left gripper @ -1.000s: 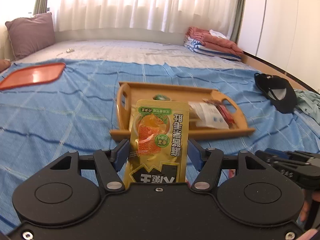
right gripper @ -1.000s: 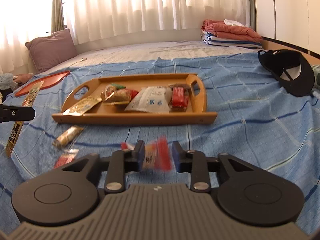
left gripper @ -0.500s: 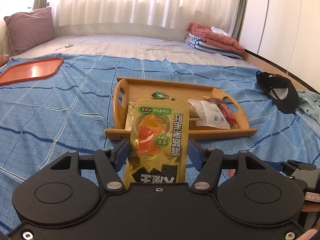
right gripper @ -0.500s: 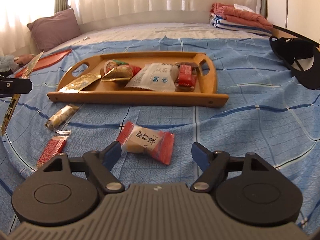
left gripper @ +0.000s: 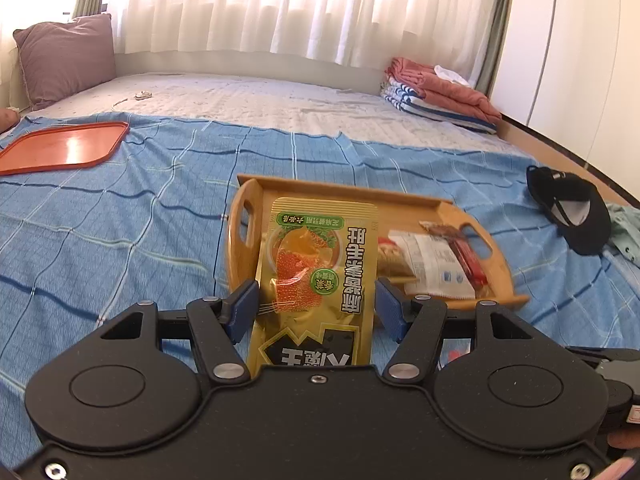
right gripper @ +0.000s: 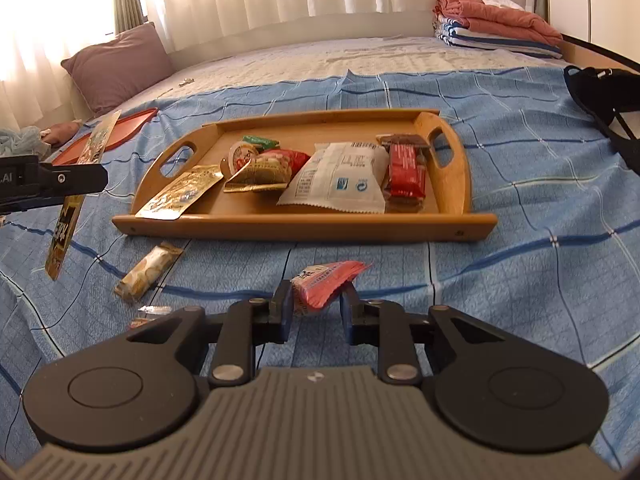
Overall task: Organize snacks
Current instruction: 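Grasp the pink-wrapped snack bag with the right tool while the left tool holds the yellow packet, then carry the yellow packet and pink-wrapped bag over the wooden tray with both tools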
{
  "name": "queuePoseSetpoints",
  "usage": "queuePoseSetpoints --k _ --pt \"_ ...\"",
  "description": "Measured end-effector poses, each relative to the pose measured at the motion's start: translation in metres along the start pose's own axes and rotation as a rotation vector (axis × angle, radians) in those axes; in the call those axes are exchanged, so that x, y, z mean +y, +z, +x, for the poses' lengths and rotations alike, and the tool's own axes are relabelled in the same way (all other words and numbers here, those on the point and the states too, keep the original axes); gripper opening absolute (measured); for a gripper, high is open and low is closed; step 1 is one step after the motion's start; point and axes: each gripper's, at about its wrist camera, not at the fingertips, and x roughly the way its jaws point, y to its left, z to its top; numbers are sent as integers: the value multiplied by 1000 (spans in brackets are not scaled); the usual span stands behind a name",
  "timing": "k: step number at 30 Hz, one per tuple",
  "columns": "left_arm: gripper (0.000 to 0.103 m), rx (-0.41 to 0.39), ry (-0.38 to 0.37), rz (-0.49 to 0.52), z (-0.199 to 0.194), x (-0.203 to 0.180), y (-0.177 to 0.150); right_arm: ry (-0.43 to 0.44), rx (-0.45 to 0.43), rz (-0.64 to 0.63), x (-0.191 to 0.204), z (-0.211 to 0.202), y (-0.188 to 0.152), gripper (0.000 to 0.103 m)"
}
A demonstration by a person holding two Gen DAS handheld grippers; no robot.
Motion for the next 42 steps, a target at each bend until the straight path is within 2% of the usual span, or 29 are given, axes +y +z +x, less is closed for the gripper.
queuePoseSetpoints --k 5,6,7,8,13,15,16,17,19,22,26,28,29,33,36,40,42 --pt "61 -9 0 6 14 -1 23 15 -26 25 -5 -5 20 25" --pt "61 -9 -14 5 18 -1 29 13 -37 31 -6 -5 27 22" --pt "61 -7 -26 -5 23 0 35 13 -46 36 -7 -6 35 10" --pt "61 -2 -32 -11 27 0 41 11 -53 44 -9 -6 43 8" --pt "61 10 -9 -11 51 0 60 -9 -46 60 -17 3 76 10" --pt "61 13 -6 6 55 -1 58 5 -26 58 -19 6 75 16" --pt "61 15 -5 13 57 -2 56 29 -7 29 -18 9 71 29" --pt "61 21 -3 20 60 -2 52 60 13 -5 -15 12 66 52" --pt "61 37 -2 29 65 -3 44 57 71 -50 -8 22 50 62" --pt "61 62 1 25 73 -4 38 28 144 -54 -1 43 33 61" --pt "61 71 6 23 78 -4 34 12 184 46 -2 64 29 59" --pt "61 70 11 26 79 -4 35 -2 191 72 -1 67 32 38" --pt "61 69 13 25 80 -3 36 -4 192 72 0 67 35 33" --pt "61 70 18 11 86 0 40 -2 184 66 3 60 40 32" --pt "61 73 16 1 90 4 45 56 165 117 -3 44 49 32" --pt "61 69 19 -16 99 11 58 107 106 166 -10 24 70 32" --pt "61 78 8 -36 107 14 67 94 68 165 -14 22 87 32"
